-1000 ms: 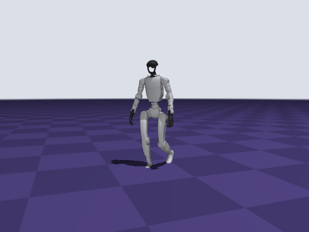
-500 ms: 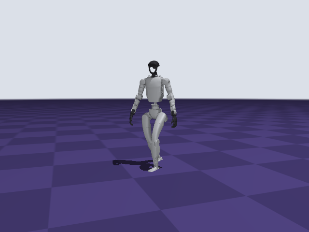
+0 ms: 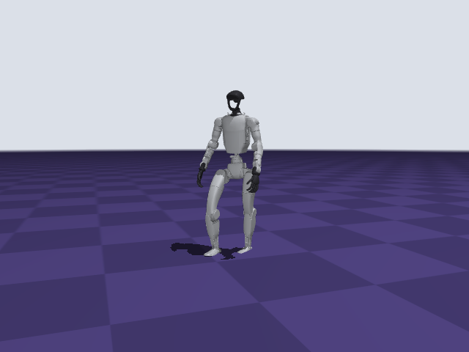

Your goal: Static pose

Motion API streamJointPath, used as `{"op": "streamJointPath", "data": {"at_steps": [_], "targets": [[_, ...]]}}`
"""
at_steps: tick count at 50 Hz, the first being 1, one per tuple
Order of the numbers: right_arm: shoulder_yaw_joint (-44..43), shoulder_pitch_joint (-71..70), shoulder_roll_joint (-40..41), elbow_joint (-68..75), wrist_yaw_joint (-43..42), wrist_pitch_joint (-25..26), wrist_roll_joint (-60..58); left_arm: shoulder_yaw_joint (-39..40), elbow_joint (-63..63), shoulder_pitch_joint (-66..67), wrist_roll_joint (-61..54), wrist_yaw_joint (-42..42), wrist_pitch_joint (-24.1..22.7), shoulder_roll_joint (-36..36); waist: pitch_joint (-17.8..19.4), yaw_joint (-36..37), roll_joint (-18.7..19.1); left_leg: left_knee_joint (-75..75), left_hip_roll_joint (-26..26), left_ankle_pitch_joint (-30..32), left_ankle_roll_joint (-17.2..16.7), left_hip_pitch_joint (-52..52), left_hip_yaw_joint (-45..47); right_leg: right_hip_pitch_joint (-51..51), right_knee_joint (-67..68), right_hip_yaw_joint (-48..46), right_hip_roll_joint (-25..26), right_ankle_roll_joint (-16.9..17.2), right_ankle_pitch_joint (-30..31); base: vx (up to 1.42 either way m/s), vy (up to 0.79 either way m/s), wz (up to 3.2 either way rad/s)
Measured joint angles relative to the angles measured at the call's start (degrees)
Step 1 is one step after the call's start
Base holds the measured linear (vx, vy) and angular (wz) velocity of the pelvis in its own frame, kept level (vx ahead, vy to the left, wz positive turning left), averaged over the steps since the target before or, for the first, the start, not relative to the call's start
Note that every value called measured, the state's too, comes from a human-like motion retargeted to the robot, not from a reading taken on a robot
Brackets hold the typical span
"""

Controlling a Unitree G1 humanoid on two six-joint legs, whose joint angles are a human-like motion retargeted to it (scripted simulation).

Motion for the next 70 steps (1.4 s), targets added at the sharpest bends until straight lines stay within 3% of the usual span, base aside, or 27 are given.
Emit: {"op": "streamJointPath", "data": {"at_steps": [5,12,19,23,27,32,40,50,55,60,70], "targets": [[-0.13,-0.36,-0.27,0.66,0.39,0.81,-0.5,-1.13,-0.54,0.48,1.24,-1.0,0.03,0.27,0.59,-0.22,0.7,0.2,1.18,-2.61,0.51,4.5,-3.04,0.3,-6.63,4.36,4.14,1.59,3.31,0.37,-0.13,0.4],[-0.46,-0.37,-0.21,2.42,0.59,1.2,-1.78,-1.14,2.54,2.19,2.39,-2.03,1.31,-0.46,1.53,0.82,1.36,7.41,2.99,-6.81,0.36,9.02,-0.88,6.26,-4.07,4.03,6.41,-0.13,3.54,0.34,-0.16,0.31],[0.18,-0.98,0.36,2.92,0.0,0.93,-2.75,-0.95,4.75,3.06,2.3,-1.88,1.89,-0.29,1.79,2.41,4.54,35.58,8.56,-10.89,-3.34,-0.71,2.35,13.59,-7.89,-0.04,11.62,-3.47,2.45,0.27,-0.15,0.29],[0.66,-1.62,0.54,2.5,-0.54,0.7,-2.59,-1.01,3.91,2.71,2.19,-1.55,1.68,-0.07,0.82,3.45,7.13,44.74,12.89,-14.83,-3.14,-8.61,5.37,16.41,-12.22,-2.65,14.96,-4.74,3.09,0.23,-0.13,0.33],[1.24,-2.53,0.47,1.91,-0.88,0.56,-2.17,-0.95,2.5,1.89,1.72,-1.17,1.67,-0.05,-0.45,4.3,8.11,40.61,13.72,-16.71,-1.83,-13.45,7.16,19.58,-17.62,-4.17,16.02,-5.35,4.19,0.25,-0.1,0.3],[2.45,-2.64,0.6,0.63,-0.67,0.21,-1.91,-1.21,0.95,1.64,0.89,-0.7,1.8,-0.55,-1.4,4.47,7.45,29.87,11.35,-13.41,-0.39,-13.36,7.6,22.15,-19.49,-4.81,15.09,-5.34,2.89,0.26,-0.04,0.34],[4.0,-1.56,1.22,0.68,0.83,0.1,-2.37,-2.7,-0.1,2.09,0.06,-1.23,1.67,-1.38,-2.21,4.65,6.99,18.18,9.67,-9.12,1.44,-6.68,7.33,26.25,-21.47,-5.89,13.67,-5.49,0.35,0.22,0.01,0.41],[6.19,0.46,0.58,1.91,1.68,-0.5,-4.36,-6.3,-2.85,2.07,-1.5,-2.6,0.45,-2.01,-1.64,6.39,7.99,8.98,9.0,-4.7,1.18,-0.75,4.56,29.55,-21.89,-7.92,12.59,-5.96,-0.24,0.09,0.03,0.53],[8.12,-0.74,0.49,-0.67,1.36,-1.4,-5.86,-7.98,-8.79,2.56,-4.7,-1.77,-1.23,-2.12,-1.2,8.25,8.38,7.05,8.71,-3.3,0.98,-0.13,2.02,29.35,-19.93,-7.79,12.13,-6.79,-0.51,0.01,0.02,0.81],[10.77,-1.41,-0.25,-7.78,-0.1,-2.92,-5.65,-9.96,-22.25,4.94,-12.01,0.53,-3.93,-2.61,-0.3,10.18,8.0,7.73,7.8,-2.81,1.04,-1.35,-2.43,27.7,-16.17,-3.04,12.11,-7.42,-0.3,-0.01,0.0,1.29],[18.03,-1.02,-3.96,-42.74,-5.35,-7.61,7.73,-15.22,-54.22,8.86,-38.56,4.91,-9.61,-2.33,1.62,13.24,6.32,12.85,5.22,-2.34,0.01,-9.77,-13.04,22.69,-12.85,5.49,14.05,-9.38,1.21,-0.05,-0.07,1.83]]}}
